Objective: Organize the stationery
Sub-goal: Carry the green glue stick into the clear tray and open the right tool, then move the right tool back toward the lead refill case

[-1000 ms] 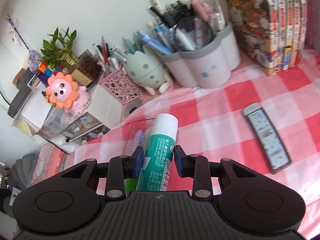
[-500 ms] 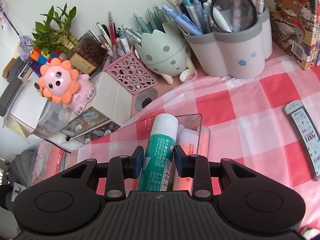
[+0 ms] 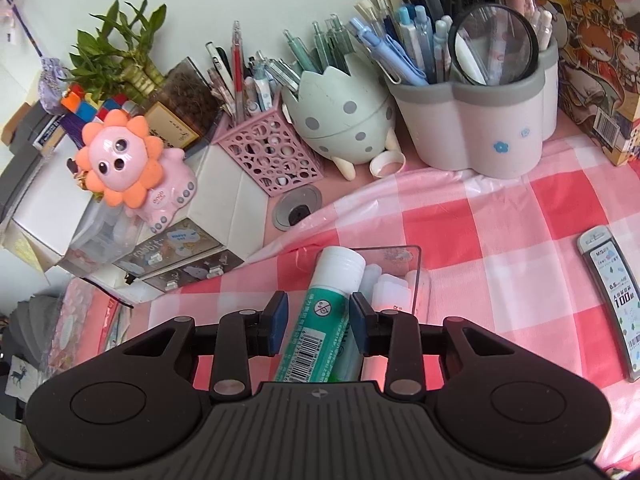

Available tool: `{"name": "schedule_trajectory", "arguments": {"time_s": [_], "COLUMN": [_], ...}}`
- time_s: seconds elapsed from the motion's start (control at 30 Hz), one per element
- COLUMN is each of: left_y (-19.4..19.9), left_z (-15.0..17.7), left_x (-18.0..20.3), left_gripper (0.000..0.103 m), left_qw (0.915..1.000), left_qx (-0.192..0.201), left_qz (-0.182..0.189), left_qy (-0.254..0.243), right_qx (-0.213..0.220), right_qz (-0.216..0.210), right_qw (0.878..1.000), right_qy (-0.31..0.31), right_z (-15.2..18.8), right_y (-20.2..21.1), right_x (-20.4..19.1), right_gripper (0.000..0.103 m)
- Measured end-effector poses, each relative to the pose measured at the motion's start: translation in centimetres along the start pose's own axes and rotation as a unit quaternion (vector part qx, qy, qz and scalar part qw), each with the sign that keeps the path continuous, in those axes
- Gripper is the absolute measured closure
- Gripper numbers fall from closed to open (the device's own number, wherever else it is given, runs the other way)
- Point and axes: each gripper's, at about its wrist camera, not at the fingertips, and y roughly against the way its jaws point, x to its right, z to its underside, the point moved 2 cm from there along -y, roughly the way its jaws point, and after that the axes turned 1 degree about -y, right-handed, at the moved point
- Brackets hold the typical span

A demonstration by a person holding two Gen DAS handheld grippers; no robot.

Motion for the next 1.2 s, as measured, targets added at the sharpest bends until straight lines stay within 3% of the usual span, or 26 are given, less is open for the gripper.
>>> {"name": "schedule_trajectory", "arguments": {"time_s": [0.2,0.63,1.2], "left_y": [0.0,0.0,0.0], "left_z": [0.0,0.0,0.0], "left_x": [0.0,0.0,0.0], "left_gripper": [0.054,0.054,0.054], "left_qw": [1.0,1.0,1.0], "left_qx": [0.0,0.0,0.0], "left_qz": [0.0,0.0,0.0], "left_qy": [0.0,0.0,0.0], "right_qx": [0.003,0.044,0.09], "right_qz": [-0.003,0.015,0.1], "right_qw": [1.0,0.999,0.988], "right_qy": [0.007,0.022,0.079], "right_z": [0.0,-0.1,0.0], "right_y": [0.5,3.8,8.0], "right_x": [-0.2,2.2,7.9], "right_gripper": [0.064,0.041,0.023]}}
